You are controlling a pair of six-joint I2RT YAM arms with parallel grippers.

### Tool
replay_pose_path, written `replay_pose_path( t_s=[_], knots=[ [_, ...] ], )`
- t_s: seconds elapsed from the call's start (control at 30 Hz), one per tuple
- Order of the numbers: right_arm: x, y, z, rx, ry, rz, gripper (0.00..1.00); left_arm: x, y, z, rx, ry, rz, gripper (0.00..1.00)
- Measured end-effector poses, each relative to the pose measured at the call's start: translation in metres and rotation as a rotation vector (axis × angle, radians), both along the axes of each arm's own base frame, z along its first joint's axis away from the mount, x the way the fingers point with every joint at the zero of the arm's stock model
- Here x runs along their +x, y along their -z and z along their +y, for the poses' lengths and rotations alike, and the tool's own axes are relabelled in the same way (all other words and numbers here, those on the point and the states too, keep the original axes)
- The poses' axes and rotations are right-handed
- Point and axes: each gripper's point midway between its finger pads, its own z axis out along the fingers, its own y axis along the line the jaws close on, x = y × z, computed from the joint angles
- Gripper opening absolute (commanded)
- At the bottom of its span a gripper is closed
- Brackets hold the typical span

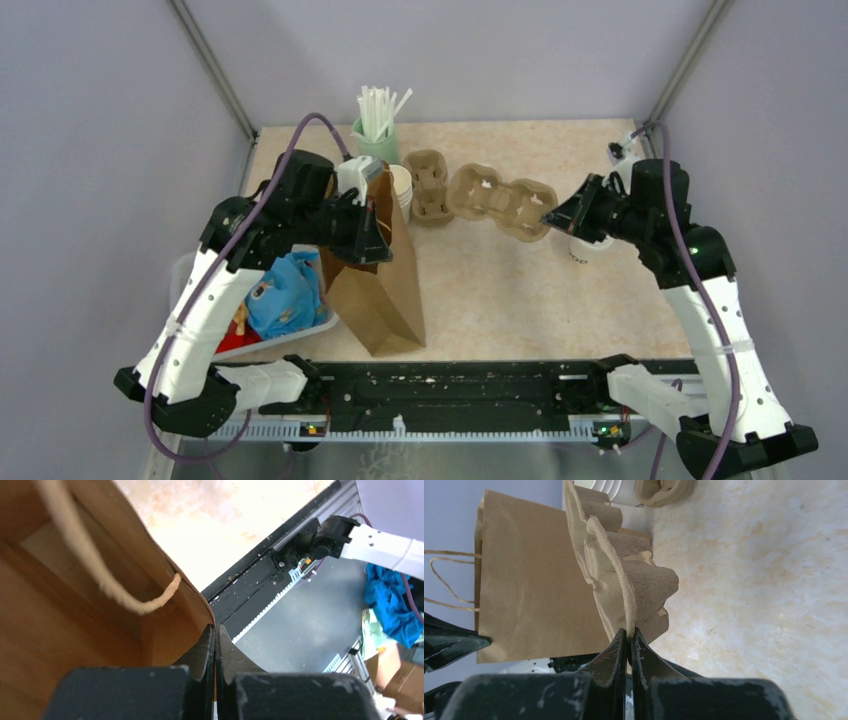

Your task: Pack the takeout coffee

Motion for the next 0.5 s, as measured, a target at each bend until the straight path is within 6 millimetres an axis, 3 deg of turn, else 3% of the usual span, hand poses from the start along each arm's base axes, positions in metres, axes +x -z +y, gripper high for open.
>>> replay_pose_path(
  t_s=[0.2,0.5],
  knots=[
    [0.002,-0.049,-0.038,-0.190,0.103,-0.152,0.00,0.009,-0.002,-0.044,-0.059,0.169,-0.028,0.00],
    [-0.007,-0.059,-0.082,-0.378,0.234,-0.186,0.00,-0.020,0.007,-0.122,-0.034,0.431,-0.033,0.00]
  ],
)
